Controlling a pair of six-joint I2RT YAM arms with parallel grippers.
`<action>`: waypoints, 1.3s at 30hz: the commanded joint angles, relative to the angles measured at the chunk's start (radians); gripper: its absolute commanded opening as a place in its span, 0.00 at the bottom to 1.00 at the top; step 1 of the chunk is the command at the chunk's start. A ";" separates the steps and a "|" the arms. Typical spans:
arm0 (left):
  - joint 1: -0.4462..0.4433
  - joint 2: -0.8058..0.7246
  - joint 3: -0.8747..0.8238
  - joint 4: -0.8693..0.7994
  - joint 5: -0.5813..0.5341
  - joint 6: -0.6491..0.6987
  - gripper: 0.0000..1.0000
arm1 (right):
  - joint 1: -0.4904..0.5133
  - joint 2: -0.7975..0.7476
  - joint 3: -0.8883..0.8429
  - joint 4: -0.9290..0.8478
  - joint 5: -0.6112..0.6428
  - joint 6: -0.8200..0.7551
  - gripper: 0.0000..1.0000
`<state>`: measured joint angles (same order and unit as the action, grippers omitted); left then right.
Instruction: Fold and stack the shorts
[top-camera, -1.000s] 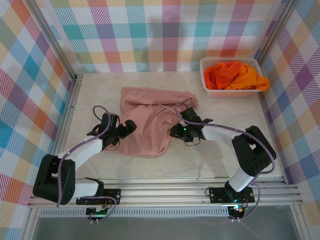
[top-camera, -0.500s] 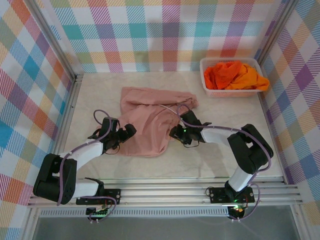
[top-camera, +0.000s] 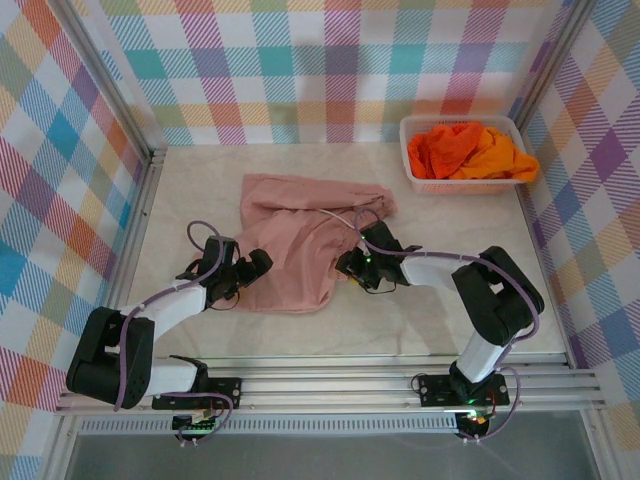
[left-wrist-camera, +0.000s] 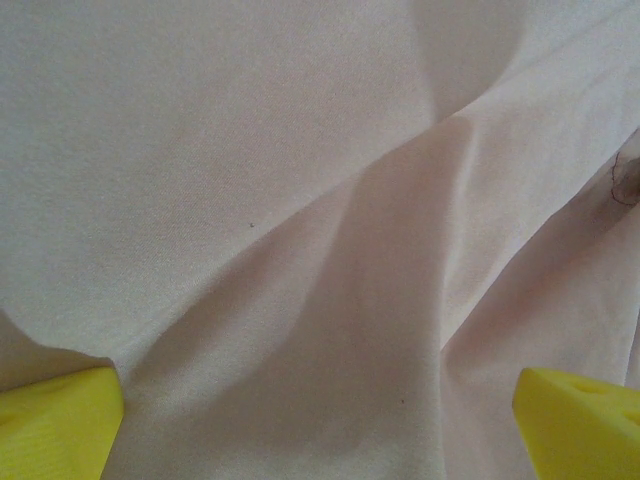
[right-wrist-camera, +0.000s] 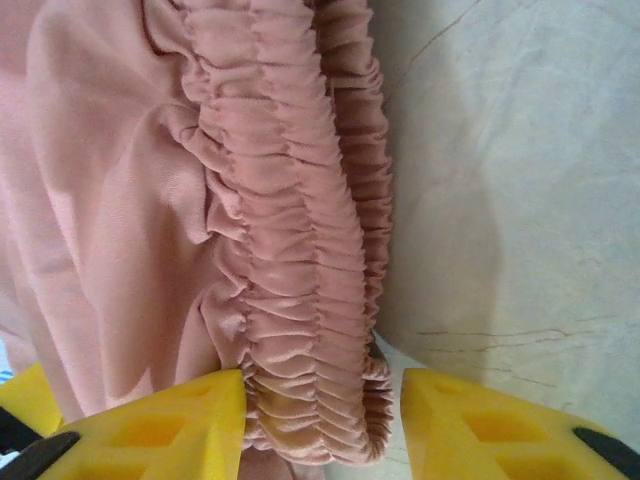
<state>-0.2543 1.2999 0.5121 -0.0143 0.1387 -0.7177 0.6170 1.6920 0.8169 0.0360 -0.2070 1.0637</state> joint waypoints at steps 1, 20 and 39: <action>0.015 -0.015 -0.015 0.010 -0.003 0.005 1.00 | 0.009 -0.002 -0.020 0.064 -0.028 0.050 0.44; 0.017 -0.044 -0.018 -0.001 -0.010 0.011 1.00 | 0.015 -0.015 -0.139 0.252 0.001 0.261 0.37; 0.039 -0.229 0.087 -0.196 -0.027 0.020 1.00 | -0.035 -0.282 -0.049 -0.207 0.137 -0.061 0.00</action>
<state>-0.2337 1.1263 0.5472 -0.1223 0.1341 -0.7139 0.5987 1.5047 0.7155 0.0311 -0.1246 1.1549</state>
